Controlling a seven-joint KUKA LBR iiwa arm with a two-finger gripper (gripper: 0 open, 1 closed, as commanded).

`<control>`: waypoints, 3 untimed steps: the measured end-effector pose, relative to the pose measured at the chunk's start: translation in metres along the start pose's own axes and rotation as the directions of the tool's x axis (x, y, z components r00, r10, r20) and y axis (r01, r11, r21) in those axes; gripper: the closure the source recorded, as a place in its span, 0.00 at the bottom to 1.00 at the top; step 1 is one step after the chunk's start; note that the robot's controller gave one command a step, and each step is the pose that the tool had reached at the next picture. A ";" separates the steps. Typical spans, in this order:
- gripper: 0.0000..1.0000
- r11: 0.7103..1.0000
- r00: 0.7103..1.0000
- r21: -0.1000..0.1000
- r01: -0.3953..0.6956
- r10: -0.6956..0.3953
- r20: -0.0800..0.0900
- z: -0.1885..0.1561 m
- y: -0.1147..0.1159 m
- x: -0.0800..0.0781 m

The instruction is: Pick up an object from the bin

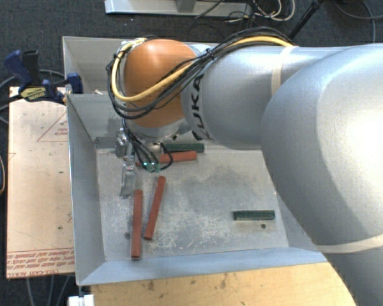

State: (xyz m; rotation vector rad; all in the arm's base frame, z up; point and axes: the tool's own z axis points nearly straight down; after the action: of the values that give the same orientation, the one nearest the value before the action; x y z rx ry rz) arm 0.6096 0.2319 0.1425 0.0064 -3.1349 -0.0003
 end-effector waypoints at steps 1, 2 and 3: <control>0.00 0.937 0.937 0.001 0.350 -0.350 0.002 0.063 -0.038 0.076; 0.00 0.796 0.796 0.004 0.605 -0.605 0.008 0.073 -0.033 0.114; 1.00 0.797 0.797 0.002 0.605 -0.605 0.011 0.070 -0.031 0.114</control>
Offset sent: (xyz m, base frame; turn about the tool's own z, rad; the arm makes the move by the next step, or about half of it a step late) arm -0.0747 -0.0381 -0.0611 -0.3596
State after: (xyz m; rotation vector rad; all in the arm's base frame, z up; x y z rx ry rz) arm 0.4957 0.2001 0.0734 1.0095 -2.9801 -0.0059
